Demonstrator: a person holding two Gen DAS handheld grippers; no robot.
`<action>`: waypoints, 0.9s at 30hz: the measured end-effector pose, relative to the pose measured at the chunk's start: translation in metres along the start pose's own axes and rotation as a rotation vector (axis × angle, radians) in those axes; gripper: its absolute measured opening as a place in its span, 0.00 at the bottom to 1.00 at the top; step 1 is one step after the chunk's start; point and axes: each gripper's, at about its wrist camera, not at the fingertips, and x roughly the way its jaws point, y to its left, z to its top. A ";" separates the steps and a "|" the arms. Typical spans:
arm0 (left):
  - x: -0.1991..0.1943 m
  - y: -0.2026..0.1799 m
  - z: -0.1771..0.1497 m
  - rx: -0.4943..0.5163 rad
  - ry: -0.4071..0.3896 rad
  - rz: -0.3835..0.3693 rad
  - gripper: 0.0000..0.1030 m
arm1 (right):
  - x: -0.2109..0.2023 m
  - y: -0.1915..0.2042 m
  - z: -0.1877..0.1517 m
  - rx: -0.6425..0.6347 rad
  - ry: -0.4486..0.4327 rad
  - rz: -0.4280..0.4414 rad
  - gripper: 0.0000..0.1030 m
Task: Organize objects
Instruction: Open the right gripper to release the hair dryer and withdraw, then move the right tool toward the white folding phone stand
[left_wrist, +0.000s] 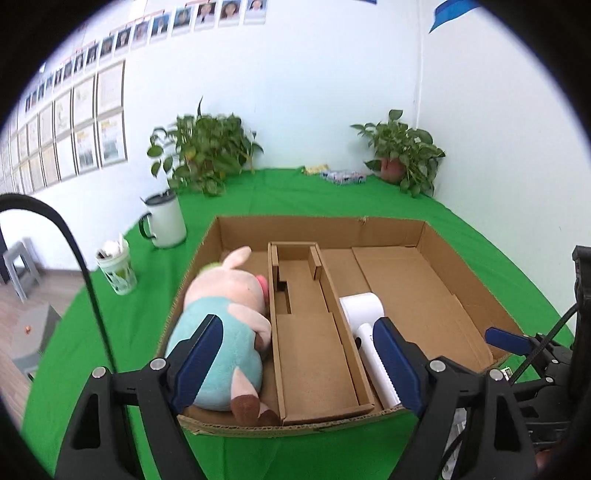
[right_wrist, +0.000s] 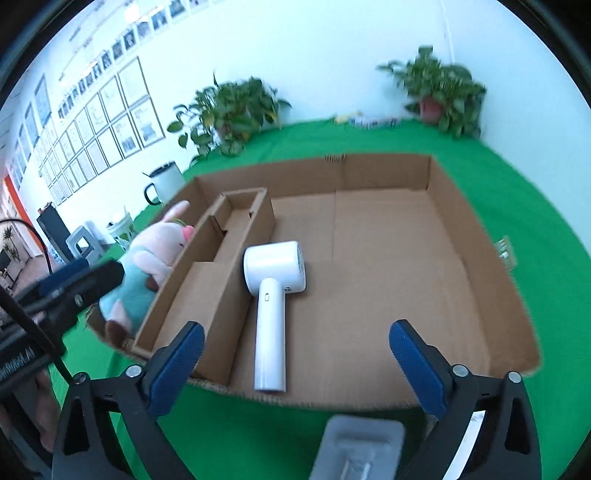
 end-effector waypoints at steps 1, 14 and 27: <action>-0.004 -0.002 0.001 0.004 -0.009 0.007 0.81 | -0.008 0.002 -0.004 -0.014 -0.018 -0.001 0.99; -0.031 0.006 -0.013 -0.022 0.004 0.013 0.81 | -0.005 -0.006 -0.012 0.019 0.050 0.099 0.70; -0.032 0.018 -0.024 -0.030 0.040 0.035 0.81 | 0.086 -0.002 0.000 0.036 0.372 0.152 0.21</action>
